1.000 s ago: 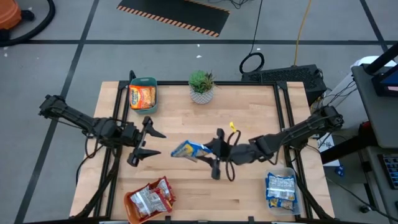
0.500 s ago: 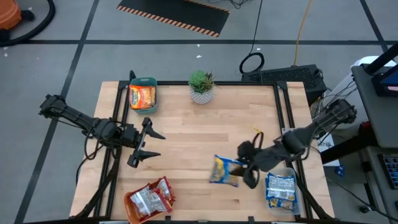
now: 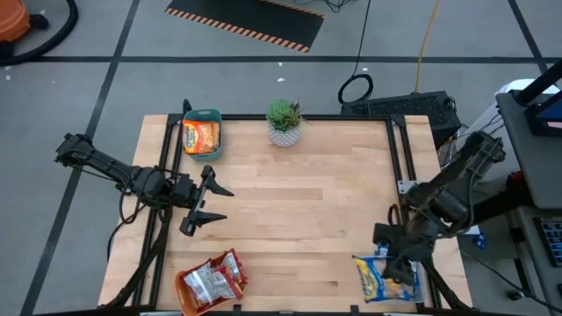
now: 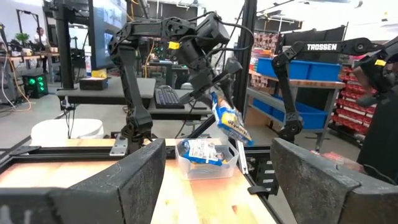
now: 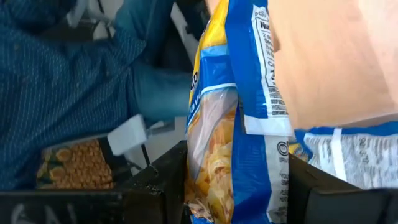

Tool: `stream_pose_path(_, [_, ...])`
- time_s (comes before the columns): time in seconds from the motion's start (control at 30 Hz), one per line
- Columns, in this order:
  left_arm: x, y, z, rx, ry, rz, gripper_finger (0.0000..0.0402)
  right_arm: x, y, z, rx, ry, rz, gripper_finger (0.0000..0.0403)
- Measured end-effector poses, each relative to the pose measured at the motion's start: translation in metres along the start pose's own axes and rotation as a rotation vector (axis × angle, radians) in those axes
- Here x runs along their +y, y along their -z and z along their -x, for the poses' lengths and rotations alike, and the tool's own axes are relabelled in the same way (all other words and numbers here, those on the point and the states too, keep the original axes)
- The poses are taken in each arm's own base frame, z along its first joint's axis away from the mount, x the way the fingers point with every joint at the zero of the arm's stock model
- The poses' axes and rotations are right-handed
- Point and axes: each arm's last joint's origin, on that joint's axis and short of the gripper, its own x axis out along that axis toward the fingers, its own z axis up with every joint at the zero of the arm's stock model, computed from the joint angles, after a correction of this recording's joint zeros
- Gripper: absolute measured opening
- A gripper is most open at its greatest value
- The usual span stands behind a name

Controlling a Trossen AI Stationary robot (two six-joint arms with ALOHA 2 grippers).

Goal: Sort Maruchan noodles
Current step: Put the blue noodle pack into the transparent bin

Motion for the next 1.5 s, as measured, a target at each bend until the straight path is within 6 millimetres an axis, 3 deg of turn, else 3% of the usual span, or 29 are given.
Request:
stream_pose_path(0.3, [0.0, 0.001, 0.0, 0.006, 0.0, -0.003, 0.0292, -0.002, 0.018, -0.002, 0.038, 0.059, 0.058, 0.0159])
stream_pose_path(1.0, [0.0, 0.001, 0.0, 0.005, -0.001, -0.004, 0.0292, -0.01, 0.039, -0.003, 0.065, 0.173, 0.085, 0.016])
stream_pose_path(1.5, [0.0, 0.001, 0.0, 0.005, -0.001, 0.0, 0.0292, -0.046, 0.058, -0.038, 0.15, 0.319, -0.09, 0.016])
